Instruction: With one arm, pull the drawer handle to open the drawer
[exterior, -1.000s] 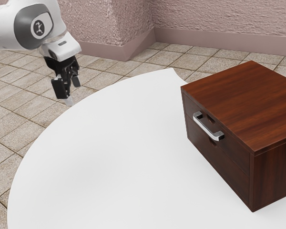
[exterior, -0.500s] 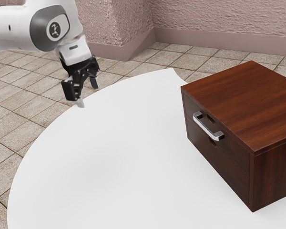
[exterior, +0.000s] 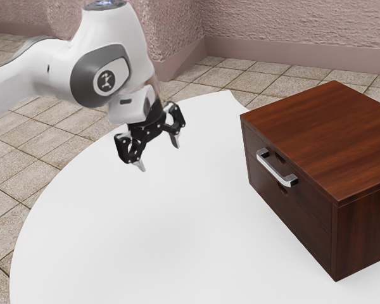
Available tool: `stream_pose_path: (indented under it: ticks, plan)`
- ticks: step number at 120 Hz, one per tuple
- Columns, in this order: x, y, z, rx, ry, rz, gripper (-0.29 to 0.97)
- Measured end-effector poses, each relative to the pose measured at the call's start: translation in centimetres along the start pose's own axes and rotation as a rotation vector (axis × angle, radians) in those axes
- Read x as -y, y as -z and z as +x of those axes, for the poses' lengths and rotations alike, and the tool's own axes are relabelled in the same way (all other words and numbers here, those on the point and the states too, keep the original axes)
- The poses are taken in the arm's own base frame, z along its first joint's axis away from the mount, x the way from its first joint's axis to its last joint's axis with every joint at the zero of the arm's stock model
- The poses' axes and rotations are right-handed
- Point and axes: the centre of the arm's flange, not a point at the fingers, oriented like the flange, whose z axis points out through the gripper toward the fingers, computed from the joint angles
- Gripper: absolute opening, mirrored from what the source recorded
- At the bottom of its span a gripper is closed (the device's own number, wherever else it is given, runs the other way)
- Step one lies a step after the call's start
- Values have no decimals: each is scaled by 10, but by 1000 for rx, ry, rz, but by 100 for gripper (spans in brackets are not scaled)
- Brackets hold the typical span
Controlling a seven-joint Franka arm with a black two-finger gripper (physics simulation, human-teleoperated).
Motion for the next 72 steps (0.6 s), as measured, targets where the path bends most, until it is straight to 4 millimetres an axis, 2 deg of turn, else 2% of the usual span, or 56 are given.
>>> stream_pose_path:
  ticks: [31,50,60,72]
  plan:
    - [18,-10,27,33,-140,117,68]
    - [31,-3,64,43,-241,173,68]
    - [28,-11,85,39,-291,194,68]
    - [28,-12,102,42,-335,236,68]
